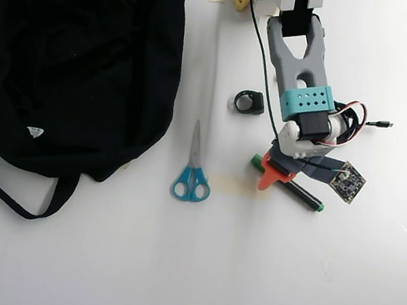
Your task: Put the green marker into the black bag
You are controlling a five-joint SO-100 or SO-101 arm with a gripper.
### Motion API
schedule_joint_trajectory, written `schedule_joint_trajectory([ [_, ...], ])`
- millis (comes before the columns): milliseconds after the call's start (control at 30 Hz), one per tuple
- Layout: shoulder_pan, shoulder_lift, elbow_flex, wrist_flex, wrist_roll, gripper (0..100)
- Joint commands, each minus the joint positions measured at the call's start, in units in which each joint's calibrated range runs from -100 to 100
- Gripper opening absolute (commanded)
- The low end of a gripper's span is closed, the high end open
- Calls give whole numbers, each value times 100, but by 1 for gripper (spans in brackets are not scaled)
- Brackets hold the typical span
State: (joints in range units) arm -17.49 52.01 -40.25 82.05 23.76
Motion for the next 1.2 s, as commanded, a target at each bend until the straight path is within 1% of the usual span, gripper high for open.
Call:
schedule_joint_trajectory([
  [0, -1, -89, -108, -57, 15, 35],
  [233, -69, -31, -539, -40, 47, 35],
  [433, -159, -73, -602, -23, 20, 35],
  [500, -211, -114, -602, -5, 5, 32],
  [633, -301, -122, -764, 3, -16, 22],
  [733, -308, -114, -818, 3, -27, 19],
  [967, -226, -15, -818, 3, -79, 25],
  [1167, -226, -6, -809, 3, -58, 27],
])
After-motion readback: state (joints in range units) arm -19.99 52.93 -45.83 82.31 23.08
